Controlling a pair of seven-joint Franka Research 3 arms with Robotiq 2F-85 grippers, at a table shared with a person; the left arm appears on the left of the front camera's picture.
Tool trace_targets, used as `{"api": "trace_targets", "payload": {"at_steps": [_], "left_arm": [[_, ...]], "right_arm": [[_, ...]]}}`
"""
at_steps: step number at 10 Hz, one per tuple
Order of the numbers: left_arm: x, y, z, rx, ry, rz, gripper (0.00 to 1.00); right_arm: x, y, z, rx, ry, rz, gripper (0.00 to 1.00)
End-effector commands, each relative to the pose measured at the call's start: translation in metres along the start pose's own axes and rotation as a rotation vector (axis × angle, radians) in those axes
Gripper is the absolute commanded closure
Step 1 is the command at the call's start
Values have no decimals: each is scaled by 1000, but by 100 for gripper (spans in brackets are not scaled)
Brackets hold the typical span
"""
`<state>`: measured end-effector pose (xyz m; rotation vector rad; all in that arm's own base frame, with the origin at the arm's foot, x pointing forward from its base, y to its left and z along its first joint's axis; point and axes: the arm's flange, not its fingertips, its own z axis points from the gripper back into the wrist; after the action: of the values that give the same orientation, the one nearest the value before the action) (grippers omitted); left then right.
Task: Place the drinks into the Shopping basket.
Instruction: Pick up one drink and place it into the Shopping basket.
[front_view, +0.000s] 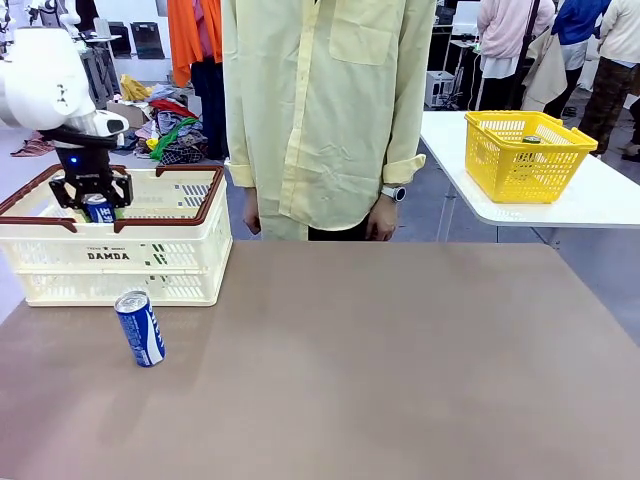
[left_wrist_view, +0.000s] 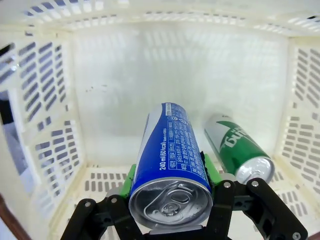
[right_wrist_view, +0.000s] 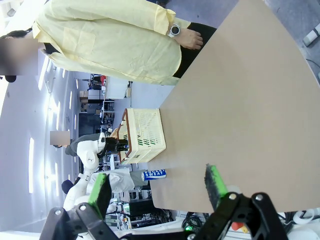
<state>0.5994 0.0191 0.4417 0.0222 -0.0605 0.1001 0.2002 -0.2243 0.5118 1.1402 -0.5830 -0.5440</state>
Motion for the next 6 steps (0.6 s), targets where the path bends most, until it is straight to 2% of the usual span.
{"api": "trace_targets", "payload": {"at_steps": [1,4,5,6], "left_arm": [[2,-2,-7,36,-31,22,100],[4,-5,-18,43,-30,16,100],[5,-5,-19,39,-27,18,70],[6,-6,-18,42,-21,19,13]], "right_arm": [[1,2,0,19,0,15,0],[1,2,0,19,0,15,0],[1,2,0,19,0,15,0],[1,2,0,19,0,15,0]]}}
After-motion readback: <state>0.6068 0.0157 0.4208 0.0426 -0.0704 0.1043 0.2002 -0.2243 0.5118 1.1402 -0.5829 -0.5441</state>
